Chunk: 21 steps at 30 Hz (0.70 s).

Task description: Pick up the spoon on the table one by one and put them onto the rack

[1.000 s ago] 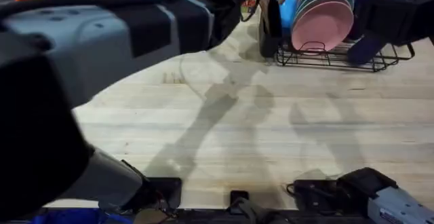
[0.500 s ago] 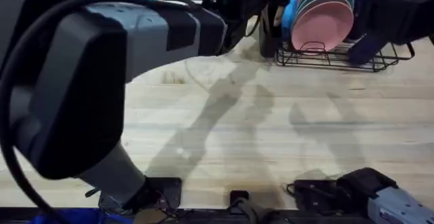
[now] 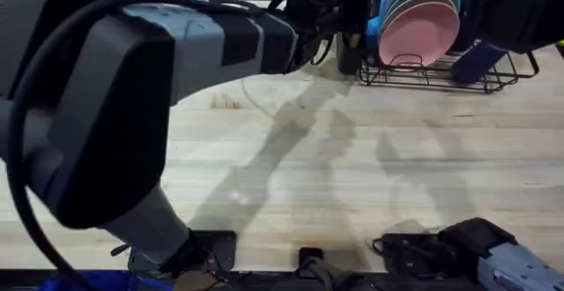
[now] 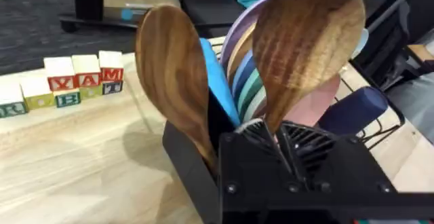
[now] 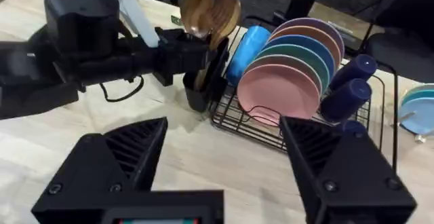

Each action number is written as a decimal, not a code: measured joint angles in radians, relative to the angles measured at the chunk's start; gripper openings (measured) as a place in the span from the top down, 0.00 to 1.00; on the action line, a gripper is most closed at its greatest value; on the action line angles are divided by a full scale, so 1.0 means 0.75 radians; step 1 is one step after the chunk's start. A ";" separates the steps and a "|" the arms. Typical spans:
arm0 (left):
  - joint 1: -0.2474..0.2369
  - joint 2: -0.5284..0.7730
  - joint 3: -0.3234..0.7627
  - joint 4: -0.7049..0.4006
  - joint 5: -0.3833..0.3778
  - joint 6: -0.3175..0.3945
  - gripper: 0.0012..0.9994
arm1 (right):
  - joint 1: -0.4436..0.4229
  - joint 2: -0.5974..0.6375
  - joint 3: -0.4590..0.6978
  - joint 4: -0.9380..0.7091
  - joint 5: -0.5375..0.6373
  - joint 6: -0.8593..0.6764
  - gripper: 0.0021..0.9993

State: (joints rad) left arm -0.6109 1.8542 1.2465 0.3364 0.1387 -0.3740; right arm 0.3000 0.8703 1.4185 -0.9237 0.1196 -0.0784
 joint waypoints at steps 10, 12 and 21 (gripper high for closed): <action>0.000 0.000 0.003 -0.170 -0.001 0.001 0.96 | 0.000 0.000 0.000 0.003 0.000 0.000 0.00; 0.000 0.000 0.005 -0.182 -0.001 0.000 0.94 | 0.000 0.000 0.000 0.003 0.000 -0.001 0.00; 0.000 0.000 0.008 -0.215 -0.001 0.000 0.70 | 0.000 0.000 0.000 0.003 0.000 -0.001 0.00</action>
State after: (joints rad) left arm -0.6109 1.8542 1.2522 0.1749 0.1383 -0.3740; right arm 0.3000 0.8703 1.4185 -0.9215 0.1196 -0.0788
